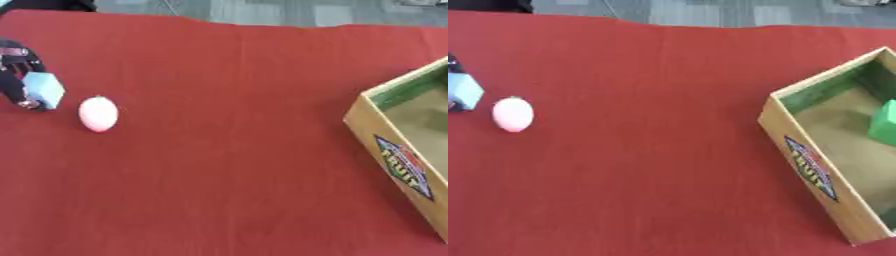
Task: Pick up the objects with one hand, pass them to the other hand, and then place them into the box on the other side of the table.
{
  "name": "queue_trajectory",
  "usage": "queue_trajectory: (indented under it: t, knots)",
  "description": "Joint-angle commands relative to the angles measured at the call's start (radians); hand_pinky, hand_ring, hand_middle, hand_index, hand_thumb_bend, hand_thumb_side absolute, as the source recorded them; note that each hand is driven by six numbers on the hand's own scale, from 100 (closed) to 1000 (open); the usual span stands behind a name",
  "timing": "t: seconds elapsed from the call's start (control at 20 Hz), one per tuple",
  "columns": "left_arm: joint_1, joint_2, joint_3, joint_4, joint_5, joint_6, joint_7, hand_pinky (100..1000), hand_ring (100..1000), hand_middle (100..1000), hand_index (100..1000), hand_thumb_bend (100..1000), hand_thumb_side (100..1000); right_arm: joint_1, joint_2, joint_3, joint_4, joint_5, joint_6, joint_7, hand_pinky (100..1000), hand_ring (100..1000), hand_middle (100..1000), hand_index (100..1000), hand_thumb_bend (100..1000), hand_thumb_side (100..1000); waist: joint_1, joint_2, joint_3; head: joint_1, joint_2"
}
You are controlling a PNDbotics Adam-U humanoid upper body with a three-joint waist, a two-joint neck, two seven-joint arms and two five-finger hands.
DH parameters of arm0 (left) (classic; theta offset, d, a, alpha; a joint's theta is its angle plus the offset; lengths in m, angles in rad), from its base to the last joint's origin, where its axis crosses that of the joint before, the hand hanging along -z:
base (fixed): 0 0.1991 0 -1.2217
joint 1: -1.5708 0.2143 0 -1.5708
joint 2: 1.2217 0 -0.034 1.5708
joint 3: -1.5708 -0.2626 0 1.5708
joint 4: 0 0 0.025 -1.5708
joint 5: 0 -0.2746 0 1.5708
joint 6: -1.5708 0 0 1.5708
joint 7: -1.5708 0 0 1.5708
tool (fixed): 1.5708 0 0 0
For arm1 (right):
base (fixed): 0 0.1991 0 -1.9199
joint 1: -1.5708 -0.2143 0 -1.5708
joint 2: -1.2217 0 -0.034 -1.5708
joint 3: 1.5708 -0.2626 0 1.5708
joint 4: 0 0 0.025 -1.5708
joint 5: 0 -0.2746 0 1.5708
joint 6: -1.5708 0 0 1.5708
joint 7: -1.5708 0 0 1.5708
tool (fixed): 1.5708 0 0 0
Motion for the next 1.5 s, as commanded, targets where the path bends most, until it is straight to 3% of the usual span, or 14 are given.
queue_trajectory:
  t: [0.05, 0.75, 0.9, 1.0, 1.15, 1.5]
  knots:
    - [-0.015, 0.037, 0.012, -0.010, -0.008, 0.002, -0.013, 896, 823, 768, 755, 639, 100, -0.006, -0.023, -0.020, -0.003, 0.005, -0.005, -0.003, 813, 822, 740, 833, 437, 242, 0.005, -0.004, 0.000, 0.003, -0.011]
    - [-0.013, 0.052, 0.029, 0.000, -0.071, 0.014, 0.020, 888, 812, 734, 726, 559, 100, 0.000, -0.020, -0.024, 0.004, 0.010, -0.012, -0.001, 813, 824, 740, 834, 429, 247, 0.006, -0.001, -0.004, 0.007, -0.018]
    - [-0.015, 0.047, 0.028, 0.001, -0.071, 0.012, 0.030, 875, 786, 674, 648, 486, 100, 0.000, -0.019, -0.025, 0.005, 0.009, -0.012, 0.000, 813, 825, 741, 834, 427, 247, 0.006, 0.000, -0.005, 0.006, -0.017]
    - [-0.016, 0.046, 0.025, 0.003, -0.070, 0.011, 0.031, 842, 730, 593, 536, 394, 100, 0.000, -0.018, -0.026, 0.005, 0.009, -0.013, -0.001, 813, 825, 741, 834, 427, 247, 0.004, -0.001, -0.003, 0.004, -0.015]
    - [-0.022, 0.049, 0.026, -0.017, -0.065, 0.009, 0.048, 790, 654, 501, 449, 327, 100, 0.004, -0.019, -0.028, 0.007, 0.007, -0.013, -0.003, 813, 825, 741, 834, 424, 245, 0.001, -0.006, 0.003, -0.002, -0.005]
    - [-0.013, 0.097, 0.050, -0.205, 0.049, -0.091, 0.166, 759, 599, 477, 414, 308, 100, 0.014, -0.018, -0.030, 0.008, -0.005, -0.013, -0.003, 813, 821, 741, 834, 413, 239, -0.003, -0.034, 0.033, -0.058, 0.017]
